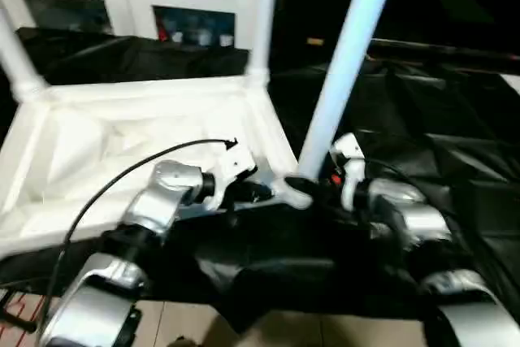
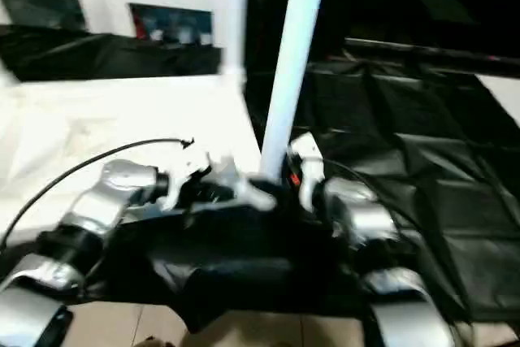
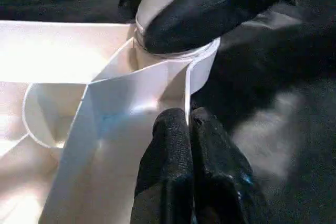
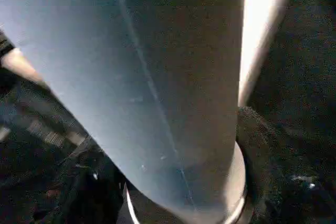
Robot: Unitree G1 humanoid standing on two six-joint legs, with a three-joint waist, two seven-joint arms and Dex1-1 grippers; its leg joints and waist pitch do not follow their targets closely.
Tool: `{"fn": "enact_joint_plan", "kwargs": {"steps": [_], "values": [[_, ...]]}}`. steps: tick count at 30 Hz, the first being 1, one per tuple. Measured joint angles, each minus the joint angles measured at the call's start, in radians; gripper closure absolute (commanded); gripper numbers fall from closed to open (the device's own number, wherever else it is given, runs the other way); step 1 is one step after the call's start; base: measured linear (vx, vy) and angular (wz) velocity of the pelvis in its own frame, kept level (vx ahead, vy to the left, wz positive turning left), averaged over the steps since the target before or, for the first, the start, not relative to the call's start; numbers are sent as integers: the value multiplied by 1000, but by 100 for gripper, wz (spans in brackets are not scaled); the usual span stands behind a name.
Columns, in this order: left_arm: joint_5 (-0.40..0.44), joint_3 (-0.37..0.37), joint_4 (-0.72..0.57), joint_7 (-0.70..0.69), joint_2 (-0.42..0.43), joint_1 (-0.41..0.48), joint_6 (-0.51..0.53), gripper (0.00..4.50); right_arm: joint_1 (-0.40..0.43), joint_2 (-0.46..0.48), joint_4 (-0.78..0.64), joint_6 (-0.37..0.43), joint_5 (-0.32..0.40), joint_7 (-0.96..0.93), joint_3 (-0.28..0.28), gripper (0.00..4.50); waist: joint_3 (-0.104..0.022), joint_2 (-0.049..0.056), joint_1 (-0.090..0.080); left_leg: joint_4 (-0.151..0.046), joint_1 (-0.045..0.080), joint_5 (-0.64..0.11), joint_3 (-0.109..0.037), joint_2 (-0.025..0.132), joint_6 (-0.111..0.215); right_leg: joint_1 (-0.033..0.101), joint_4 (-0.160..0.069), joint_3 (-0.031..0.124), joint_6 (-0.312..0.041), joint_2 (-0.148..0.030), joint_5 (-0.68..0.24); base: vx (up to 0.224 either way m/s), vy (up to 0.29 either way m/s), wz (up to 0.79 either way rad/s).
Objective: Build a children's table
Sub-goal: Rotate leg to tighten
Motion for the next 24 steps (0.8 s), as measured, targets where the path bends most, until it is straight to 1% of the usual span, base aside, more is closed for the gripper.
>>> {"fn": "enact_joint_plan", "kwargs": {"steps": [3, 6, 7, 8, 9, 10, 11, 12, 13, 14, 17, 19, 20, 21, 22, 24], "values": [[14, 3, 35, 96, -36, -23, 19, 450, -47, 59, 66, -9, 0, -178, -41, 188, -1, -2, -12, 0, 0, 0, -1, 0, 0, 0, 0, 0, 0, 0, 0, 0, 0, 0], [24, 15, 56, 160, -66, -36, 25, 450, -79, 83, 109, -24, -4, -277, -58, 188, -2, -3, -18, 0, 0, 0, -1, 0, 0, 0, -1, 0, 0, 0, 0, 0, 0, 0], [27, 19, 62, 168, -71, -40, 27, 450, -80, 84, 116, -40, -7, -280, -58, 153, -2, -3, -18, 0, 0, 0, -1, 0, 0, 0, -1, 0, 0, 0, 0, 0, 0, 0], [28, 20, 64, 171, -75, -42, 27, 450, -81, 84, 122, -53, -8, -279, -59, 132, -2, -3, -18, 0, 0, 0, -1, 0, 0, 0, -1, 0, 0, 0, 0, 0, 0, 0], [28, 20, 65, 171, -76, -43, 27, 450, -82, 83, 125, -57, -10, -276, -59, 116, -3, -3, -18, 0, 0, 0, -1, 0, 0, 0, -1, 0, 0, 0, 0, 0, 0, 0], [29, 20, 65, 171, -77, -43, 27, 450, -85, 83, 130, -58, -12, -273, -59, 116, -3, -3, -18, 0, 0, 0, -1, 0, 0, 0, -1, 0, 0, 0, 0, 0, 0, 0], [30, 20, 65, 167, -77, -43, 27, 450, -85, 81, 130, -59, -17, -262, -59, 100, -3, -3, -18, 0, 0, 0, -1, 0, 0, 0, -1, 0, 0, 0, 0, 0, 0, 0], [30, 19, 65, 159, -77, -43, 27, 450, -85, 78, 130, -61, -23, -248, -57, 100, -3, -3, -18, 0, -1, 0, -1, 0, 0, 0, -1, 0, 0, 0, 0, 0, 0, 0], [30, 19, 65, 154, -77, -43, 27, 450, -85, 75, 130, -62, -28, -235, -57, 90, -3, -3, -18, 0, -1, 0, -1, 0, 0, 0, -1, 0, 0, 0, 0, 0, 0, 0], [29, 18, 62, 141, -74, -43, 26, 450, -83, 63, 130, -71, -37, -203, -46, 80, -3, -3, -17, 0, -1, 0, -1, 0, 0, 0, -1, 0, 0, 0, 0, 0, 0, 0], [27, 18, 46, 107, -62, -36, 22, 450, -75, 40, 122, -86, -43, -134, -23, 80, -3, -3, -16, -1, -2, 0, -1, 0, 0, -1, -1, 0, -4, 0, 3, 0, 0, 0], [9, 9, 13, 42, -41, -16, 14, 450, -34, 2, 75, -111, -40, -28, 7, 80, -3, -3, -12, -1, -3, 0, -1, 0, 0, -2, -1, -1, -5, 0, 4, 0, 0, 0], [0, 8, -1, 10, -33, -6, 5, 450, -13, -15, 56, -128, -37, 25, 13, 80, -3, -3, -8, -1, -3, 0, -1, 1, 0, -2, -1, -1, -4, 0, 3, 0, 0, 0], [-6, 8, -5, -7, -28, -2, 0, 450, -9, -21, 51, -131, -35, 53, 14, 80, -3, -3, -6, -1, -4, 0, -1, 1, 0, -2, -1, -1, -3, 1, 2, 0, 0, 0], [-9, 7, -11, -21, -25, 0, -1, 450, -3, -31, 37, -126, -31, 79, 16, 80, -3, -3, -5, -1, -5, 0, 0, 1, 0, -3, -1, -1, -3, 1, 2, 0, 0, 0], [-36, -5, -41, -94, 3, 17, -2, 450, 29, -80, -18, -94, -9, 216, 40, 80, -2, -3, 3, -1, -7, -2, 0, 1, 3, -3, -4, -2, -4, 1, 1, 0, 0, 0]]}}
